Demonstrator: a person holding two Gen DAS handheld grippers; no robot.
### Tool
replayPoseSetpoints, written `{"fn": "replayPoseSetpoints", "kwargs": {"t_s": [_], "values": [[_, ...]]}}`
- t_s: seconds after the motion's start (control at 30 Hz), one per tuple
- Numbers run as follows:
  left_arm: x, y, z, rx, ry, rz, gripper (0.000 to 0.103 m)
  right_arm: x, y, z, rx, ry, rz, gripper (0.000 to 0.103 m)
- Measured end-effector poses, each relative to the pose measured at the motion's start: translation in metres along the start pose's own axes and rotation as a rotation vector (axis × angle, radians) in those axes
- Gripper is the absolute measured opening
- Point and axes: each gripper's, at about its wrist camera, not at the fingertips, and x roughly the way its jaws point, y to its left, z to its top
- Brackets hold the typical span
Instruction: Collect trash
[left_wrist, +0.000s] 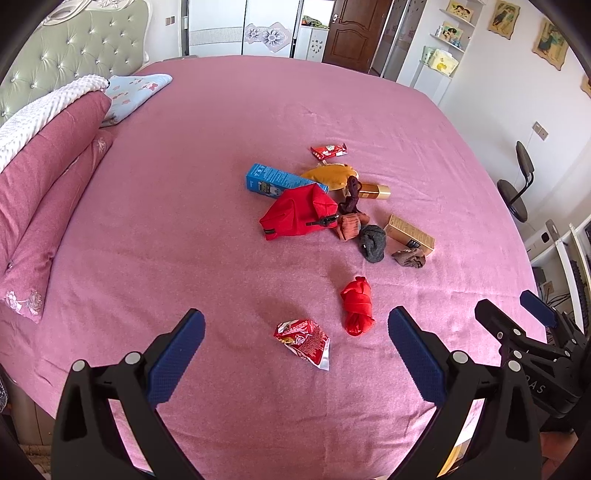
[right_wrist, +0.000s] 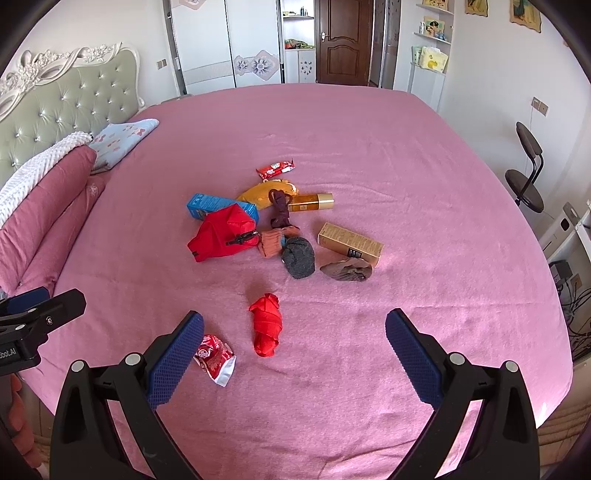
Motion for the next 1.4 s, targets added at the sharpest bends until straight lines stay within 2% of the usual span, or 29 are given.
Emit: {"fn": "replayPoseSetpoints", "kwargs": {"t_s": [1.4], "values": [[0.002, 0.003, -0.007, 0.006, 0.026, 0.016, 0.099, -0.007, 0.0, 0.001, 0.004, -0.005, 0.02, 0.095]]}}
